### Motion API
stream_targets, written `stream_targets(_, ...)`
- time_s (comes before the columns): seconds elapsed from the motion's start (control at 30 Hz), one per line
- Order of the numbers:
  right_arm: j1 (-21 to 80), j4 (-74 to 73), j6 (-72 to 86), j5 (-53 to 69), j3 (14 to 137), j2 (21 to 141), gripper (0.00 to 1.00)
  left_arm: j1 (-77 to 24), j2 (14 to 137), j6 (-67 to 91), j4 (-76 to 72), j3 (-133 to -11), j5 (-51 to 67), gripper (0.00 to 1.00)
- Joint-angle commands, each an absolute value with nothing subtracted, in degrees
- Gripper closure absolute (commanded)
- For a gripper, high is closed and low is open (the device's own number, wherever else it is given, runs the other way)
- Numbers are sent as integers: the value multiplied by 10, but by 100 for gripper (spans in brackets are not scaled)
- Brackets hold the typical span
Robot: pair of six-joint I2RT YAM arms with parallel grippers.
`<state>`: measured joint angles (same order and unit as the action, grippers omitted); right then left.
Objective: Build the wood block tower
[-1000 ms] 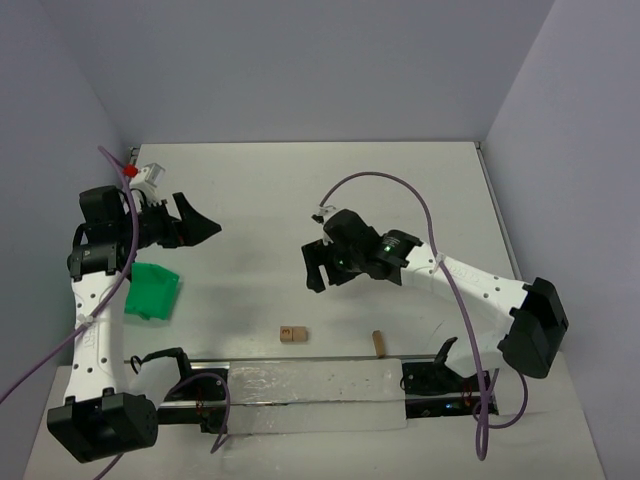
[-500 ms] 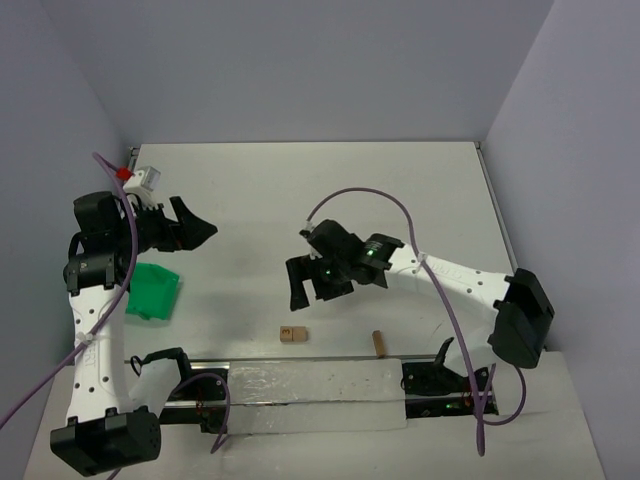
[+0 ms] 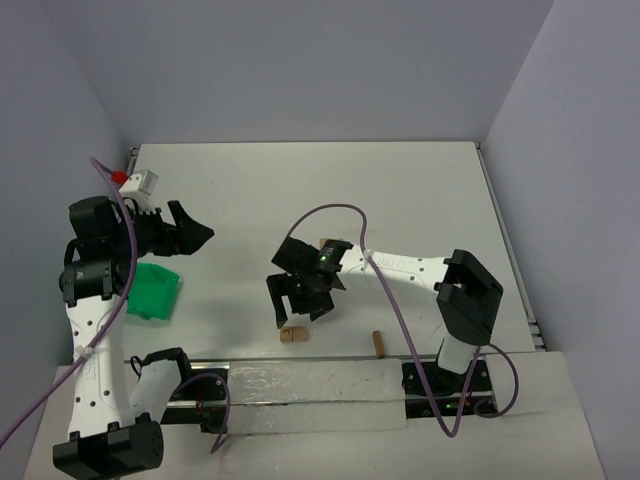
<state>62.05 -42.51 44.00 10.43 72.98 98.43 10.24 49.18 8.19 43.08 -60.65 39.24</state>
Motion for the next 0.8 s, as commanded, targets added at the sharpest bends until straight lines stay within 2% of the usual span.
stream_targets(0.0,635,-448,469,97,748,1016,6,107,479,75,437,-625,390,1)
stream_targets(0.27,624,-459,497,111,741,1049,0,106,478,92,430,-621,403,1)
stream_targets(0.77,617,-475,512,103,778,1086,0,110,471,78,418,-582,410,1)
